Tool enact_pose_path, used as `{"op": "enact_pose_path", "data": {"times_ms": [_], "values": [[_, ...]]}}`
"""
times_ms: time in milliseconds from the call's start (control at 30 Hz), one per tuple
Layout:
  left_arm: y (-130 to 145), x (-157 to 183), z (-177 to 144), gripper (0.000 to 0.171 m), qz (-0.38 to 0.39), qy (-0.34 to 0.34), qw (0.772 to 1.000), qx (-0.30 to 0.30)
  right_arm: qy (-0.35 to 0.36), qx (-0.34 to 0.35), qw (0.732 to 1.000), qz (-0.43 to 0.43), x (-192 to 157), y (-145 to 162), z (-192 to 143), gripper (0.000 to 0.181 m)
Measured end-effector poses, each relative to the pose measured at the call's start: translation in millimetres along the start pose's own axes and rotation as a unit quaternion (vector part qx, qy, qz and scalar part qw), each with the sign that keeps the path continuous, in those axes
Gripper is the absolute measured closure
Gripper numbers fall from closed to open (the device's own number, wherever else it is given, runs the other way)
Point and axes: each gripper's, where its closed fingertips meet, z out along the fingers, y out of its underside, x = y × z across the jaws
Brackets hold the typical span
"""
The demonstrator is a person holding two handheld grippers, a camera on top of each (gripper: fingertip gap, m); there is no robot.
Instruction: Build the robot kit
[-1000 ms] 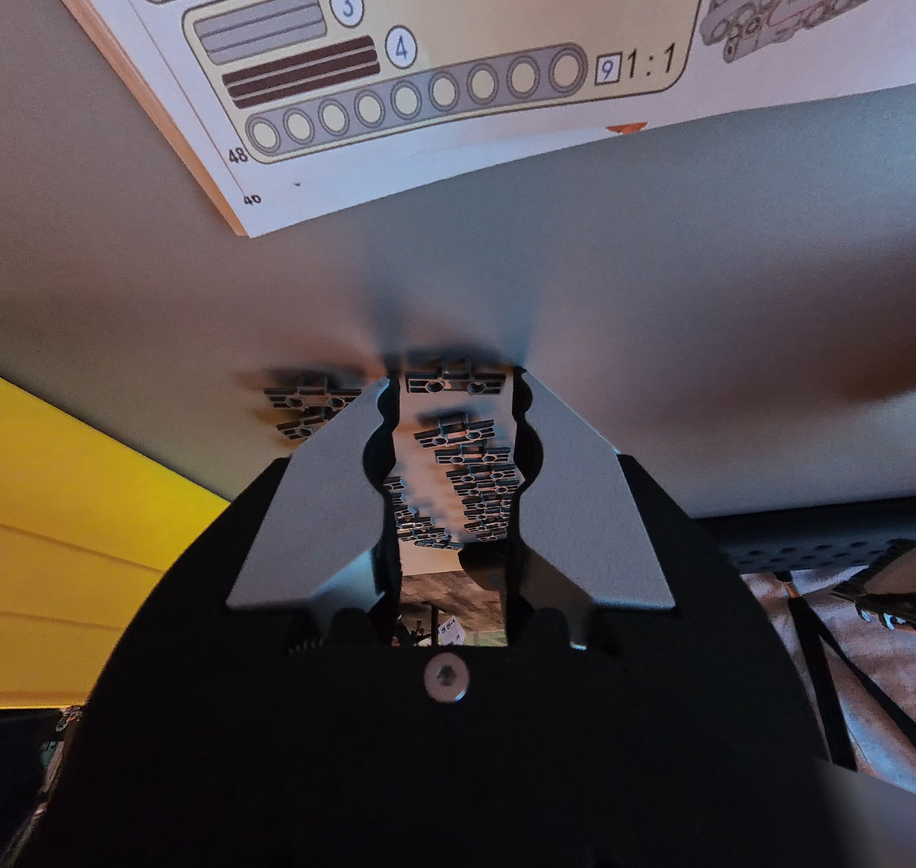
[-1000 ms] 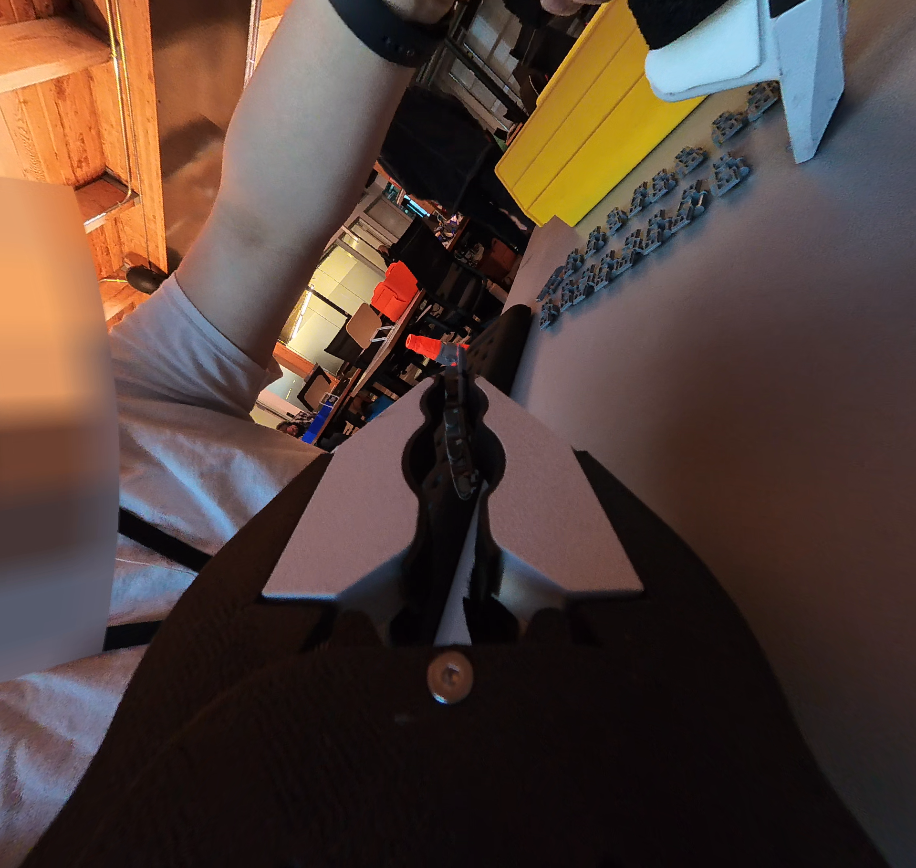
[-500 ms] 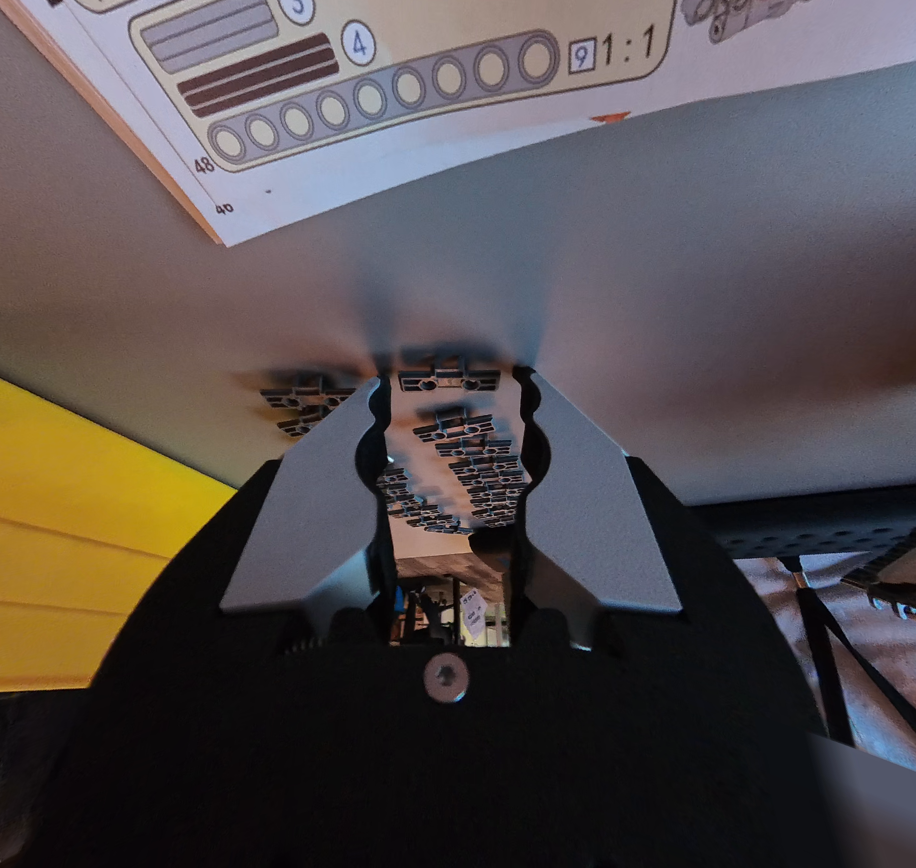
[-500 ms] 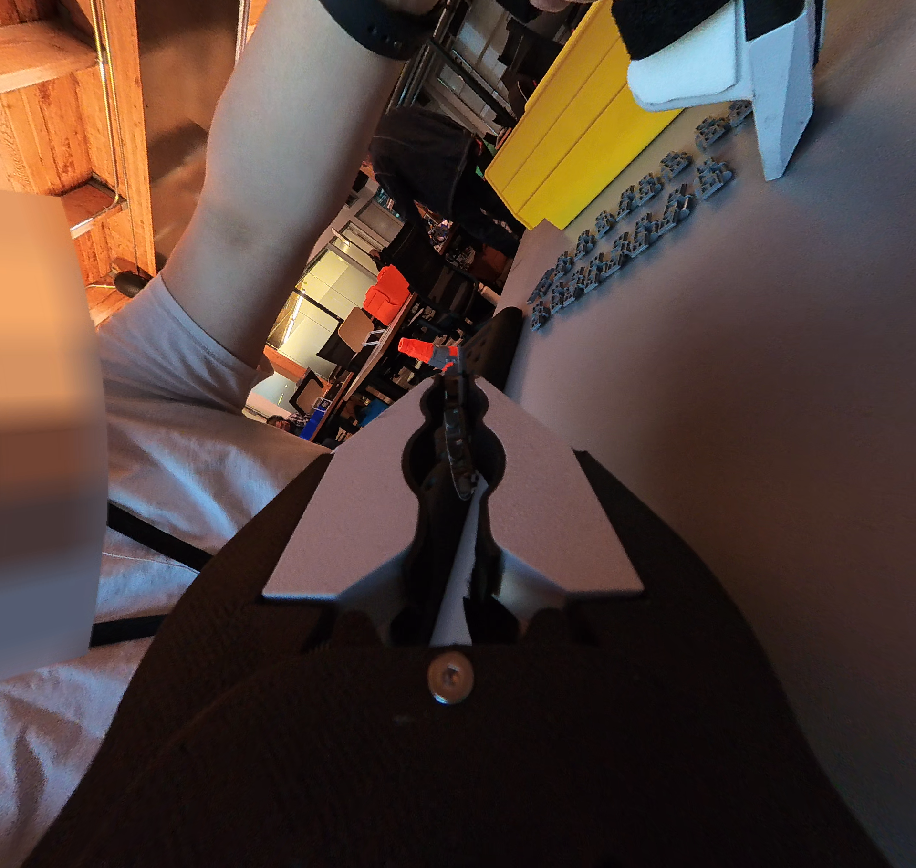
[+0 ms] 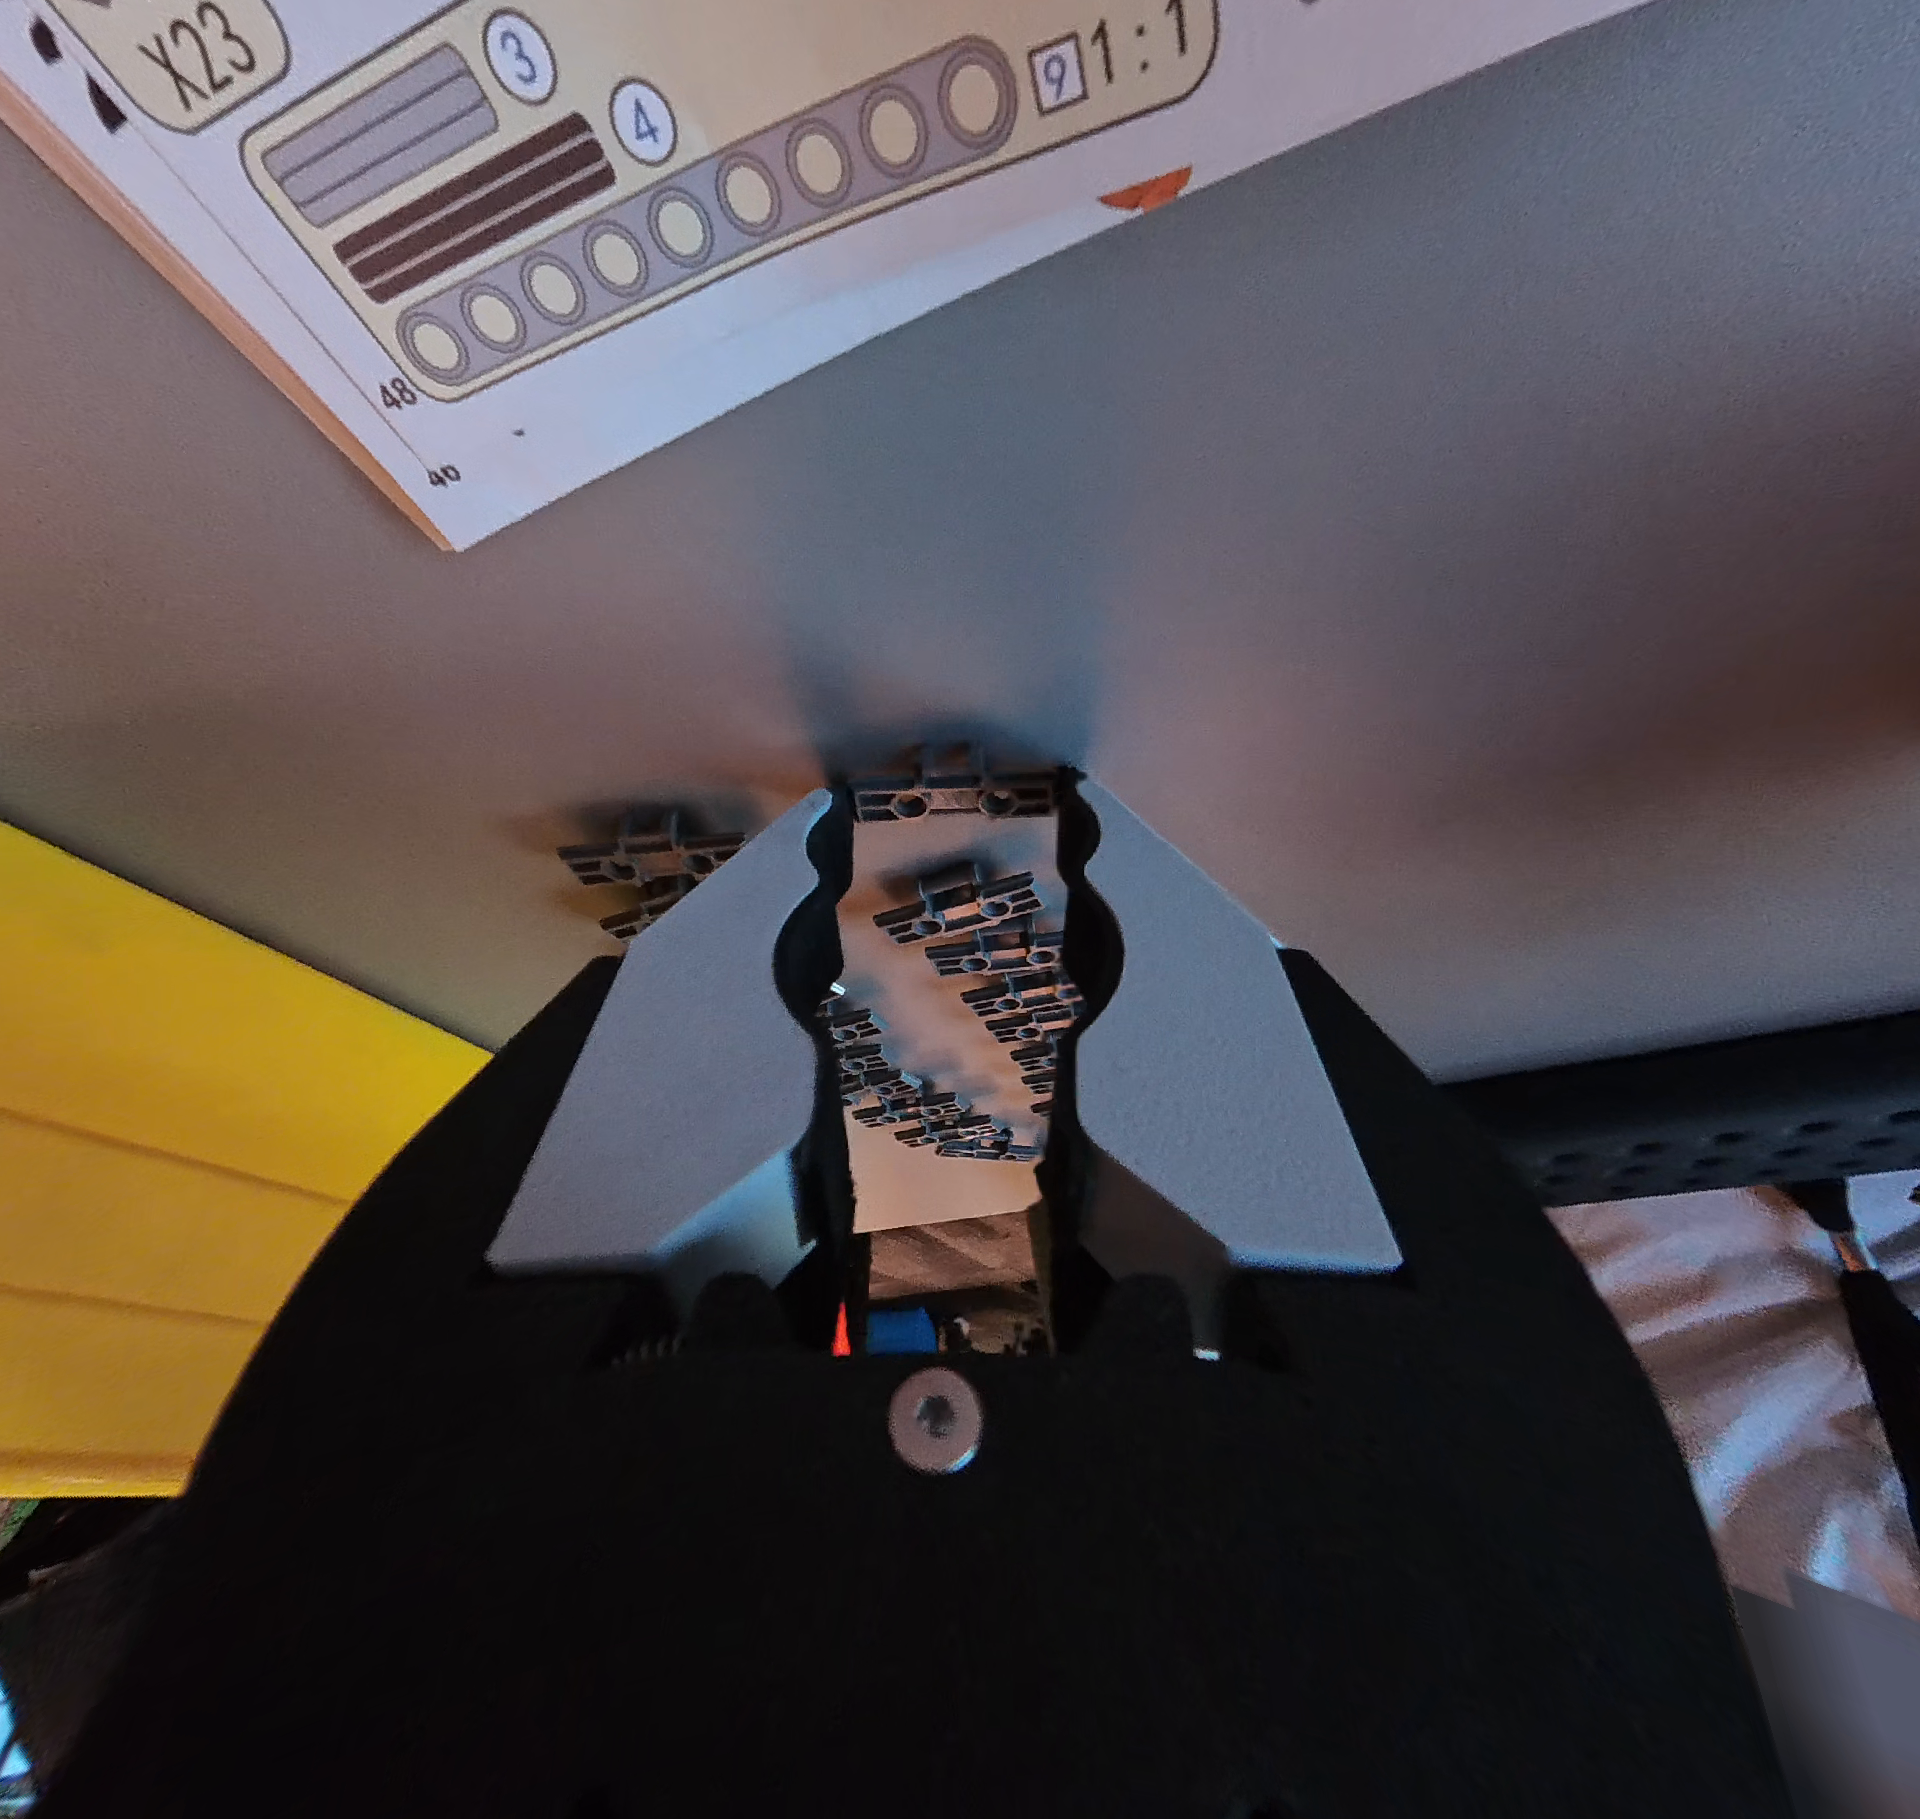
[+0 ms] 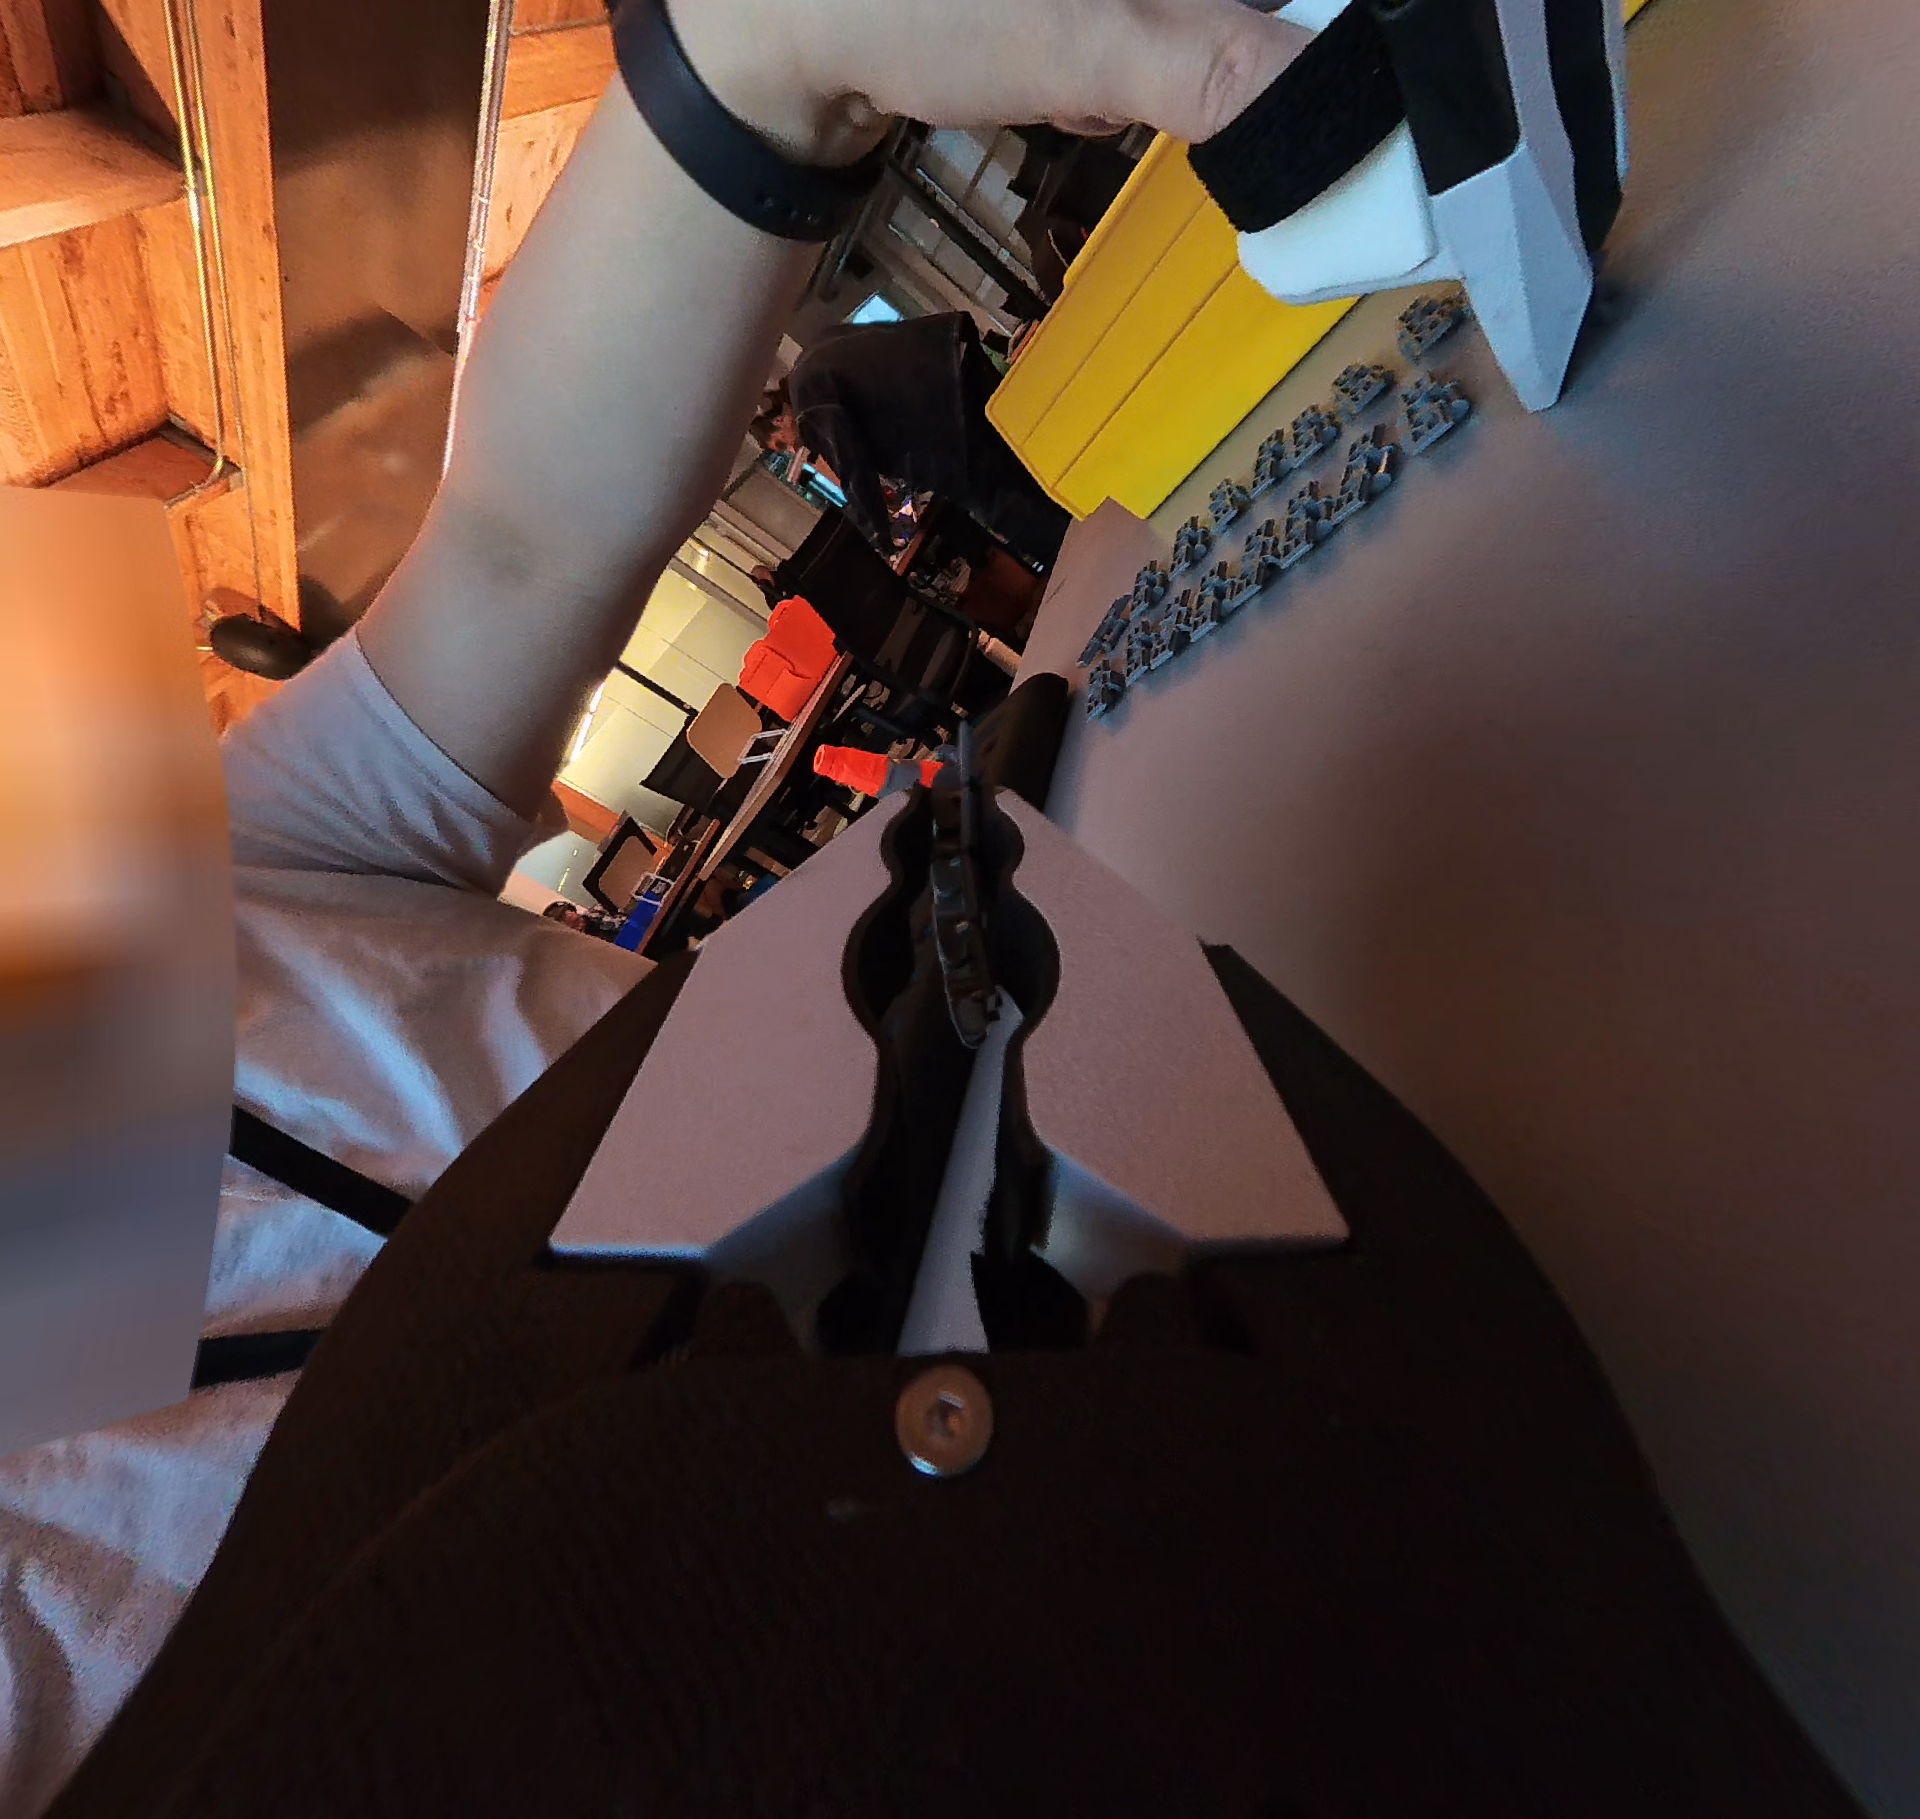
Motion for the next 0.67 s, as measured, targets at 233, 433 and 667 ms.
{"op": "enact_pose_path", "data": {"times_ms": [233, 433, 667], "values": [[-10.3, 11.0, -11.8, 0.134, 0.095, 0.033, 0.986, 0.133, 0.02, 0.009, 0.999, 0.031, 5.2, 1.4, -5.8, 0.176], [22.0, 118.0, -131.2, 0.134, 0.188, 0.325, 0.744, 0.553, -0.05, 0.021, 0.994, 0.099, -5.7, -4.7, -9.2, 0.176], [111.0, 199.1, -163.5, 0.134, 0.304, 0.503, 0.462, 0.664, -0.22, 0.009, 0.958, 0.186, -53.5, -4.6, -5.6, 0.175]]}}
